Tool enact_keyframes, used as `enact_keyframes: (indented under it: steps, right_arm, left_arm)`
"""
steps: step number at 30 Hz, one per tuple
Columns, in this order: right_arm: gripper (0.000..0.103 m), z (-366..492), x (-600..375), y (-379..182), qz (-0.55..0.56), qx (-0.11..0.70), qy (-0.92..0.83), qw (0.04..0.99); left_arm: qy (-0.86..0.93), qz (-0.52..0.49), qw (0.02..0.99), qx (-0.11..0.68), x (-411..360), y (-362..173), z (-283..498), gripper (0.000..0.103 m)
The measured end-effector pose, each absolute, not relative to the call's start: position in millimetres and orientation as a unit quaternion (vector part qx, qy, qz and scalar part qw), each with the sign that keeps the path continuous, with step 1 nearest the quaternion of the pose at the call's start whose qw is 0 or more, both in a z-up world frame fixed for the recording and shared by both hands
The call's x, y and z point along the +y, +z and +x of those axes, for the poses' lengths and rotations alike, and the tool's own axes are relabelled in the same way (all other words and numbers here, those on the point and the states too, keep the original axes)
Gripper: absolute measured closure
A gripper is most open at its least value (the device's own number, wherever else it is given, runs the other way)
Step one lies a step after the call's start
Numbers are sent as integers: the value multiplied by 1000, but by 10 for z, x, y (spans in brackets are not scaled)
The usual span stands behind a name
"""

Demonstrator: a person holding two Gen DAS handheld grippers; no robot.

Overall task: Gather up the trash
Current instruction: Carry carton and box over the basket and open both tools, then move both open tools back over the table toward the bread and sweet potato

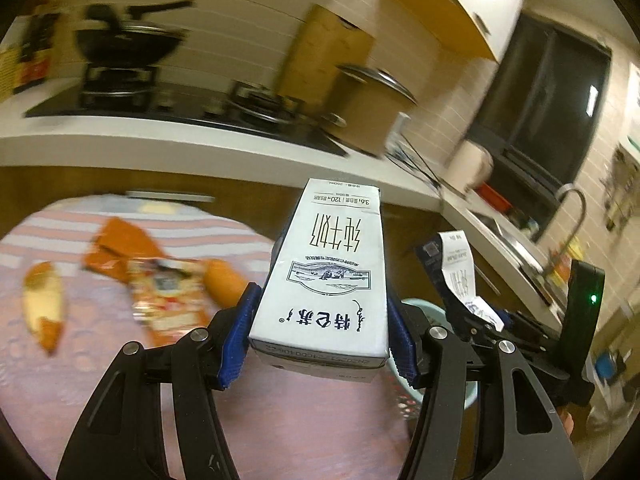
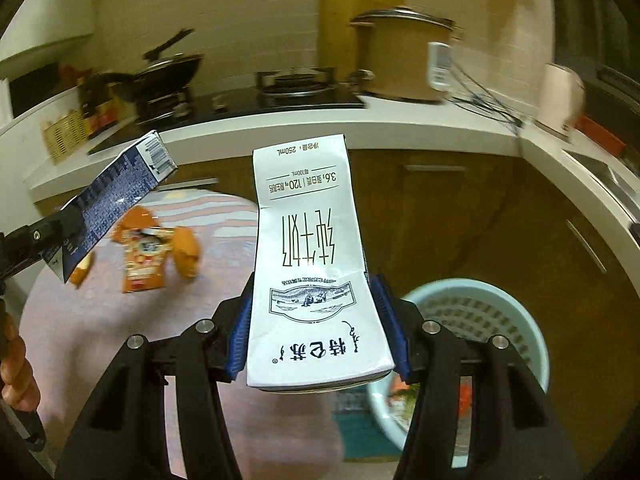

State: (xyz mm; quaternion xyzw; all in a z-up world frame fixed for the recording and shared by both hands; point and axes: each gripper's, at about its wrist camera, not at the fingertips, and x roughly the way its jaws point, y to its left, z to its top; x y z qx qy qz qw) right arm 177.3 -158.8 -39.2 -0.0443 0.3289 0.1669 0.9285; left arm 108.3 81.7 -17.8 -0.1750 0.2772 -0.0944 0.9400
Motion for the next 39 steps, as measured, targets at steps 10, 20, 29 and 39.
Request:
enact_keyframes:
  steps: [10,20,29,39]
  right_arm:
    - [52,1961,-2448,-742,2,368,95,925]
    - [52,2137,-3127,-1354,44,452,4,891]
    - [51,2157,-3287,-1616,51,483,-14,874]
    - [32,2094,-3330,-1524,63,471,-18,880]
  left_arm:
    - [-174,-137,916,334,-236,-490,1634,46]
    - [-187,-65,900,388,-1031,-1037,1999,46]
    - [-196,-44,884,421,-1381,-1371,2132,46]
    - [-200,-57,884,418,-1231,-1308,2086,31]
